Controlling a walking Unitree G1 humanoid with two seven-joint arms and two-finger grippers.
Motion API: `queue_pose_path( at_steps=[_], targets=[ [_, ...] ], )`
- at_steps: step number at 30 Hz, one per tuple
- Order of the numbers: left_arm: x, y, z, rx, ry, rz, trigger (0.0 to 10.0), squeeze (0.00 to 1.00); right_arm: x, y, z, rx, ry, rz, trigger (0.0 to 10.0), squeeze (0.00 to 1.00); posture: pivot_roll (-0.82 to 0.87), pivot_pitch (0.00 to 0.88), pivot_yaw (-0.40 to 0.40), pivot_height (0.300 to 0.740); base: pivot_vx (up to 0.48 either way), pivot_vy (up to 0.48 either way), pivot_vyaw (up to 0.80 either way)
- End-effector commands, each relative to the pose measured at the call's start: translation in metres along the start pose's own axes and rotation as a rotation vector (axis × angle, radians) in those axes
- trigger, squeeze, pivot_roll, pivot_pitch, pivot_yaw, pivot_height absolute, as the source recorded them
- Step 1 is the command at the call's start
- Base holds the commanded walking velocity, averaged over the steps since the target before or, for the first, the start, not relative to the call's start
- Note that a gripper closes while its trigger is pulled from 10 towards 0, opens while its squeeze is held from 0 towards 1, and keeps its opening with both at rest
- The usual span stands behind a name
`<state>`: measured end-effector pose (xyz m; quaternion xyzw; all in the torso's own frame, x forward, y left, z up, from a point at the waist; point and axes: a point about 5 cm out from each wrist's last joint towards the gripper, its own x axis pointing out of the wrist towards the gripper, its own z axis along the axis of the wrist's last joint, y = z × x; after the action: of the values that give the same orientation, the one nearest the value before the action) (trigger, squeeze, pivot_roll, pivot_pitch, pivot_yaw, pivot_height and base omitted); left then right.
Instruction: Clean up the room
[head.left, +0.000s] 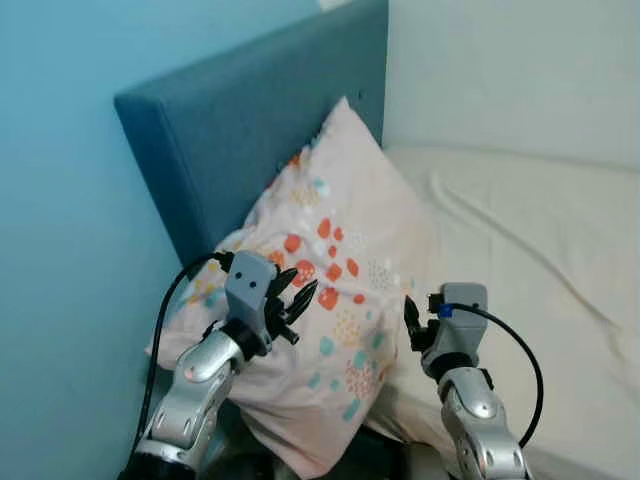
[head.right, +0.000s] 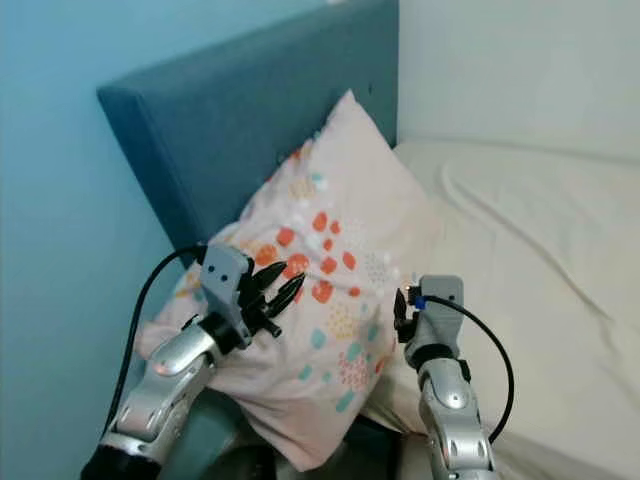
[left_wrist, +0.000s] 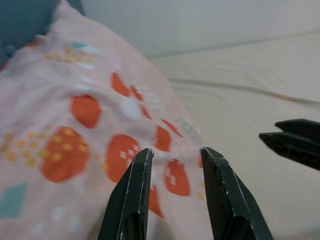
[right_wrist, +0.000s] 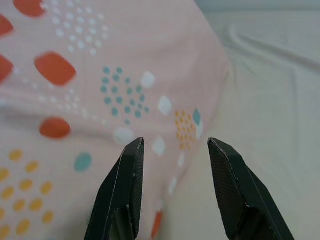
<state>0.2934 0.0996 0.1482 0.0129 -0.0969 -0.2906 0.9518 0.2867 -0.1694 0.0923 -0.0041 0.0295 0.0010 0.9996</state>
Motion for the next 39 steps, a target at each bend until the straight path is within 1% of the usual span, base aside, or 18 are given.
queue_pose_path(
  at_steps=[1, 3, 10, 15, 16, 18, 19, 22, 24, 26, 27, 31, 32, 33, 34, 35, 36, 39],
  targets=[
    [-0.004, 0.006, 0.003, 0.019, 0.004, 0.002, 10.0, 0.00, 0.001, 0.005, -0.002, 0.010, 0.007, 0.017, 10.0, 0.00, -0.01, 0.061, 0.057, 0.576, 0.000, 0.000, 0.00],
    [-0.008, 0.012, 0.007, 0.028, -0.001, -0.001, 10.0, 0.00, 0.003, 0.007, -0.002, 0.012, 0.016, 0.023, 10.0, 0.00, 0.00, 0.070, 0.051, 0.576, 0.000, 0.000, 0.00],
    [-0.010, 0.017, 0.013, 0.027, -0.017, 0.006, 10.0, 0.00, 0.007, 0.006, -0.004, 0.055, 0.030, 0.012, 10.0, 0.00, 0.00, 0.080, 0.043, 0.576, 0.000, 0.000, 0.00],
    [-0.011, 0.019, 0.024, 0.034, -0.037, -0.012, 10.0, 0.00, 0.019, 0.005, -0.012, 0.168, 0.092, -0.022, 10.0, 0.00, 0.02, 0.093, 0.034, 0.576, 0.000, 0.000, 0.00],
    [-0.011, 0.020, 0.027, 0.030, -0.048, -0.007, 10.0, 0.00, 0.023, 0.006, -0.014, 0.183, 0.110, -0.028, 10.0, 0.16, 0.02, 0.100, 0.032, 0.576, 0.000, 0.000, 0.00],
    [-0.011, 0.021, 0.029, 0.026, -0.056, -0.004, 10.0, 0.00, 0.025, 0.007, -0.014, 0.189, 0.122, -0.030, 10.0, 0.16, 0.02, 0.100, 0.032, 0.576, 0.000, 0.000, 0.00],
    [-0.010, 0.022, 0.033, 0.029, -0.066, -0.003, 10.0, 0.00, 0.030, 0.008, -0.015, 0.208, 0.139, -0.030, 10.0, 1.00, 0.02, 0.111, 0.025, 0.576, 0.000, 0.000, 0.00],
    [-0.010, 0.023, 0.038, 0.046, -0.078, -0.010, 10.0, 0.00, 0.036, 0.010, -0.017, 0.243, 0.161, -0.033, 10.0, 1.00, 0.03, 0.122, 0.016, 0.576, 0.000, 0.000, 0.00],
    [-0.010, 0.022, 0.051, 0.079, -0.104, -0.033, 10.0, 0.00, 0.047, 0.009, -0.020, 0.398, 0.186, -0.059, 10.0, 1.00, 0.06, 0.147, -0.001, 0.576, 0.000, 0.000, 0.00],
    [-0.013, 0.020, 0.060, 0.092, -0.114, -0.059, 10.0, 0.00, 0.051, 0.008, -0.025, 0.496, 0.213, -0.091, 10.0, 1.00, 0.07, 0.160, -0.011, 0.576, 0.000, 0.000, 0.00],
    [-0.013, 0.020, 0.060, 0.092, -0.114, -0.059, 10.0, 0.00, 0.051, 0.008, -0.025, 0.496, 0.213, -0.091, 10.0, 1.00, 0.07, 0.160, -0.011, 0.576, 0.000, 0.000, 0.00],
    [-0.027, 0.013, 0.065, 0.123, -0.078, -0.115, 10.0, 0.00, 0.048, 0.007, -0.043, 0.654, 0.295, -0.133, 10.0, 1.00, 0.10, 0.193, -0.027, 0.576, 0.000, 0.000, 0.00],
    [-0.027, 0.013, 0.065, 0.123, -0.078, -0.115, 10.0, 0.00, 0.048, 0.007, -0.043, 0.654, 0.295, -0.133, 10.0, 1.00, 0.10, 0.193, -0.027, 0.576, 0.000, 0.000, 0.00],
    [-0.034, 0.017, 0.066, 0.134, -0.065, -0.090, 10.0, 0.00, 0.047, 0.008, -0.050, 0.722, 0.319, -0.140, 10.0, 1.00, 0.11, 0.204, -0.027, 0.576, 0.000, 0.000, 0.00],
    [-0.034, 0.017, 0.066, 0.134, -0.065, -0.090, 10.0, 0.00, 0.047, 0.008, -0.050, 0.722, 0.319, -0.140, 10.0, 1.00, 0.11, 0.204, -0.027, 0.576, 0.000, 0.000, 0.00],
    [-0.040, 0.021, 0.066, 0.140, -0.056, -0.065, 10.0, 0.00, 0.047, 0.010, -0.052, 0.775, 0.328, -0.128, 10.0, 1.00, 0.12, 0.211, -0.026, 0.576, 0.000, 0.000, 0.00],
    [-0.040, 0.021, 0.066, 0.140, -0.056, -0.065, 10.0, 0.00, 0.047, 0.010, -0.052, 0.775, 0.328, -0.128, 10.0, 1.00, 0.12, 0.211, -0.026, 0.576, 0.000, 0.000, 0.00],
    [-0.050, 0.028, 0.068, 0.142, -0.035, -0.036, 10.0, 0.00, 0.048, 0.013, -0.054, 0.852, 0.344, -0.113, 10.0, 1.00, 0.12, 0.220, -0.026, 0.576, 0.000, 0.000, 0.00]
  ],
)
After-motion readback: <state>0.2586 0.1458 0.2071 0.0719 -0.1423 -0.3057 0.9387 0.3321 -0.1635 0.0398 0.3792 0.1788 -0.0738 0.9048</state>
